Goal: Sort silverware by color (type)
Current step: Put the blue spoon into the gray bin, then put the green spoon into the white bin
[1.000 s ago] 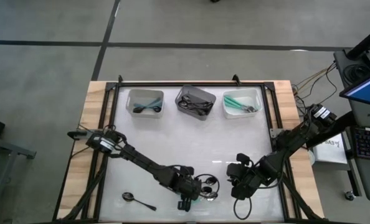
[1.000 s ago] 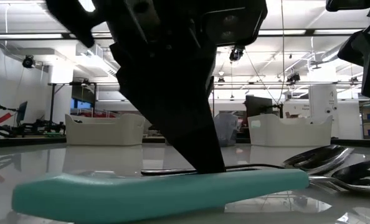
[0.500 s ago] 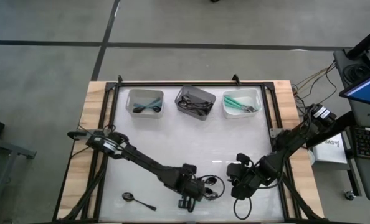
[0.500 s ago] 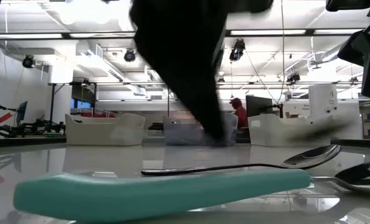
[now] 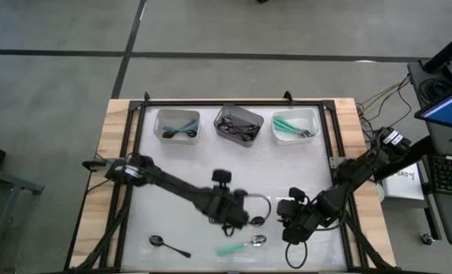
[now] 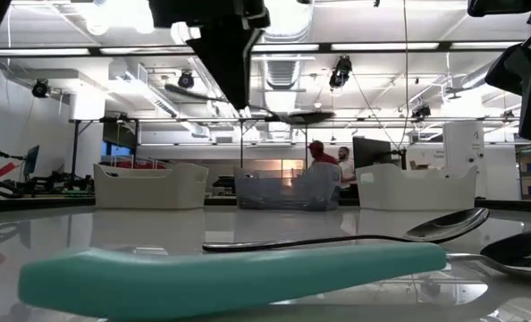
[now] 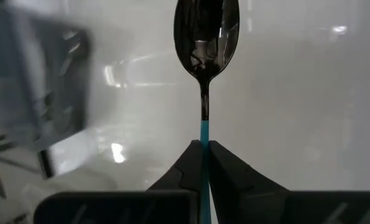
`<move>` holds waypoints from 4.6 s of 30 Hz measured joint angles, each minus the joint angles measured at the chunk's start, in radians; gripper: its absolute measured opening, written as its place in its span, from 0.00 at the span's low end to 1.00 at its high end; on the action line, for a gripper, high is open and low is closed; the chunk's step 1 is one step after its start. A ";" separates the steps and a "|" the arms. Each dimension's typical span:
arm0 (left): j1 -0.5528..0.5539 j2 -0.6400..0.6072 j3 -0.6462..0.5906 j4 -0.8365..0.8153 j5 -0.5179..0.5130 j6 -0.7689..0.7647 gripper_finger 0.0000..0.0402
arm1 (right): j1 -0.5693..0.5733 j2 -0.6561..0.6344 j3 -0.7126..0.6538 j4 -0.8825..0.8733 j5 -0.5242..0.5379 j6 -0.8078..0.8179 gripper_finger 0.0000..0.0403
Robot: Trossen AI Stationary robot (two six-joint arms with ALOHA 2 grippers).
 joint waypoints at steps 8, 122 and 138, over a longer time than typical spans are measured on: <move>0.148 -0.259 -0.232 -0.015 -0.032 -0.003 0.00 | 0.000 0.000 0.000 -0.001 -0.001 -0.006 0.31; -0.512 -0.335 -0.500 1.085 -1.055 -0.288 0.20 | -0.108 0.577 0.344 0.479 -0.139 -0.568 0.30; -0.511 -0.336 -0.501 1.085 -1.055 -0.286 0.20 | -0.123 0.557 0.341 0.461 -0.231 -0.556 0.07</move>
